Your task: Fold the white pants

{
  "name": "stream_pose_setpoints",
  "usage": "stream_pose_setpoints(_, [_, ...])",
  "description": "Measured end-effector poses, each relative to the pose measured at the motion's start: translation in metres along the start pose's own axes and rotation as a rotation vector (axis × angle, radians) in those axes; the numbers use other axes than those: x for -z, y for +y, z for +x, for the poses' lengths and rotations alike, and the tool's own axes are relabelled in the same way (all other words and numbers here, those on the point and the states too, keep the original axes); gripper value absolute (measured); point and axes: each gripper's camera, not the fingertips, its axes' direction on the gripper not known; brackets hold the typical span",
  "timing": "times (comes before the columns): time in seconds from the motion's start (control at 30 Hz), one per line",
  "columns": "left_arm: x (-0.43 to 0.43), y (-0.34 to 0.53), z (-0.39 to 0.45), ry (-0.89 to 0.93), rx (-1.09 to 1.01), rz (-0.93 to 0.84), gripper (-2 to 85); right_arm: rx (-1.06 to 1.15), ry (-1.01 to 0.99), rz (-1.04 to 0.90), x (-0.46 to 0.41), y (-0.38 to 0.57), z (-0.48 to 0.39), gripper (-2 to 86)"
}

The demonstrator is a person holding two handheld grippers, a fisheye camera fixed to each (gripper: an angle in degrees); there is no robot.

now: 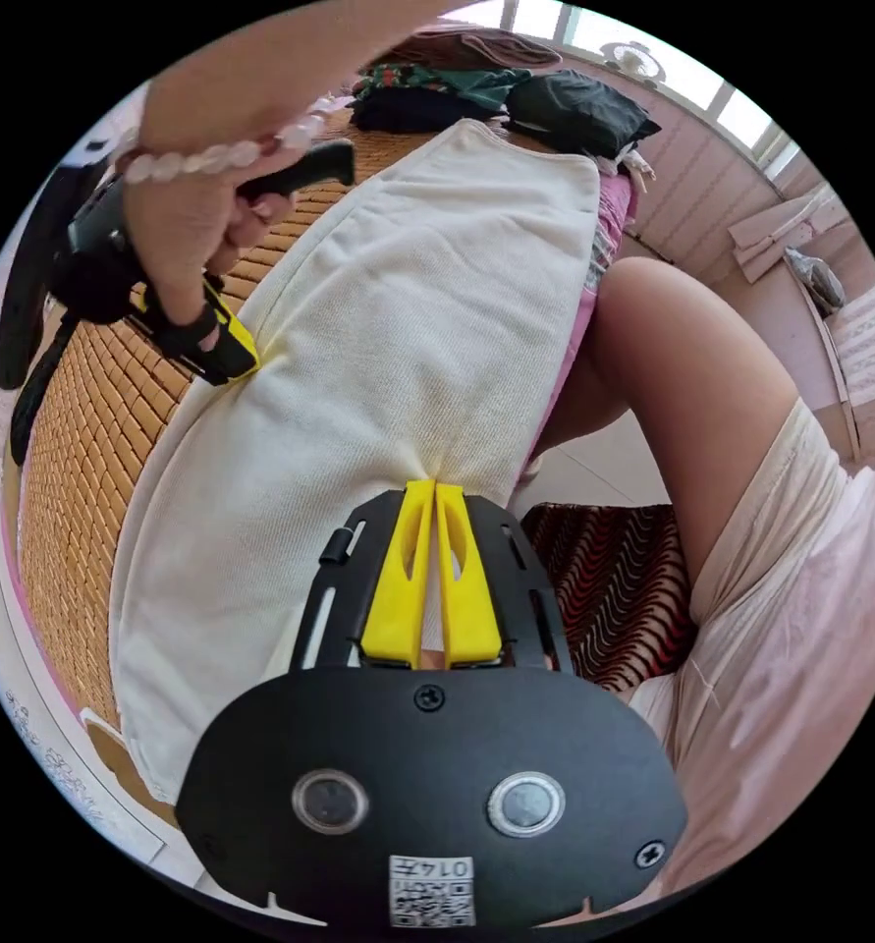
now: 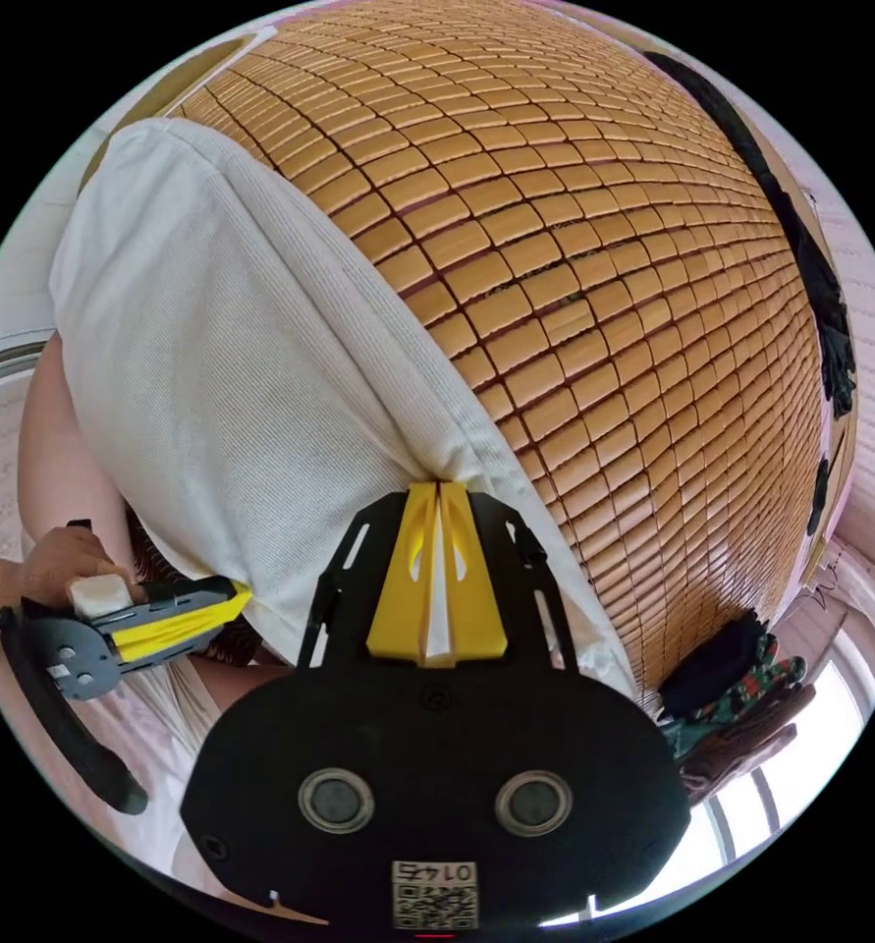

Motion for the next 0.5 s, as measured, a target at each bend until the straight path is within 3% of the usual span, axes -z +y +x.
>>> stream_pose_setpoints(0.17, [0.027,-0.008,-0.025,-0.116,0.08,0.093,-1.0,-0.005,-0.015,0.019,-0.001,0.026,0.009,-0.9])
stream_pose_setpoints(0.27, [-0.004,-0.02,-0.04,0.016,0.042,-0.008,-1.0,0.044,0.005,-0.047,-0.003,0.032,0.011,-0.9])
stream_pose_setpoints(0.37, [-0.007,-0.032,-0.033,-0.008,-0.087,-0.072,-0.9,0.048,-0.031,-0.108,-0.006,0.041,0.022,-0.9])
stream_pose_setpoints(0.5, [-0.01,-0.041,-0.033,0.002,-0.103,-0.122,-0.8,0.001,-0.074,-0.102,-0.007,0.074,0.038,-0.9])
